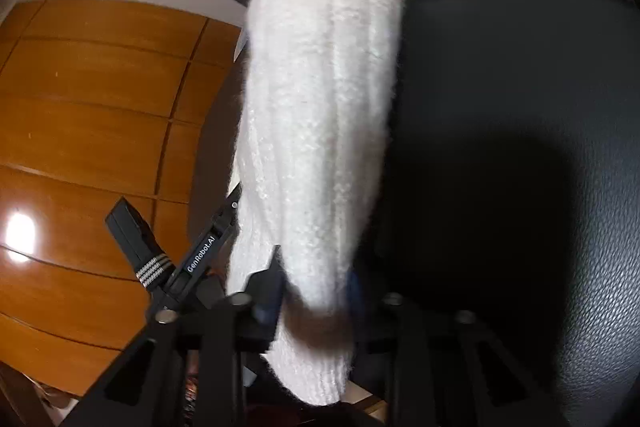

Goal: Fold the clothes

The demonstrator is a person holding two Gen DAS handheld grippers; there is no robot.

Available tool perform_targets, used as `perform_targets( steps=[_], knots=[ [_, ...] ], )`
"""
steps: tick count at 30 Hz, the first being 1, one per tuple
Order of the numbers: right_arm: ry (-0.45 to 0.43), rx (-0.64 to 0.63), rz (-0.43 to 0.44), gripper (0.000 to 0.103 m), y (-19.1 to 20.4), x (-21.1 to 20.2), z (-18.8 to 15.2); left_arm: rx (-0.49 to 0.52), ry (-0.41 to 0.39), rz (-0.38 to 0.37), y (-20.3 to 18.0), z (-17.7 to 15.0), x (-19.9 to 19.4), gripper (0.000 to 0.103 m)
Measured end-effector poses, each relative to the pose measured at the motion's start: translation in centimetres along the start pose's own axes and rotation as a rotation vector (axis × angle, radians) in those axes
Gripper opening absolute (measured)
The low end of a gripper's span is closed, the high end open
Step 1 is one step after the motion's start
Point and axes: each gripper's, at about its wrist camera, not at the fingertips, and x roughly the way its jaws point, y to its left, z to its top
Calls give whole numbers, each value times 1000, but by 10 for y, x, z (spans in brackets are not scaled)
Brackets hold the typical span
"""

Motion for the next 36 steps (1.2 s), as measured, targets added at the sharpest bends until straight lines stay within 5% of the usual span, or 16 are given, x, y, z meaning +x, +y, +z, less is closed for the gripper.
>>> perform_targets(
  steps=[1,3,6,13,18,21,23,27,36],
  knots=[
    [-5,9,17,16,-1,0,1,6,8,-11,-1,1,-1,75],
    [-18,5,48,15,3,-3,5,0,29,-91,-3,0,-4,30],
    [-55,-8,124,15,17,-15,12,40,44,-136,-22,4,-13,16],
    [-200,-75,222,15,58,-66,34,-22,-1,-438,-43,9,-55,13],
    [-350,-77,128,15,36,-118,49,-165,-104,-578,-38,38,-83,13],
    [-399,-57,107,14,43,-91,26,-200,-139,-629,-39,47,-93,13],
    [-408,-65,64,14,14,-125,3,-197,-154,-642,-43,50,-97,13],
    [-365,-72,-70,18,8,-115,4,-203,-177,-699,-49,52,-111,13],
    [-329,38,-98,27,-41,-123,-2,-293,-267,-728,-7,80,-138,13]
  ],
)
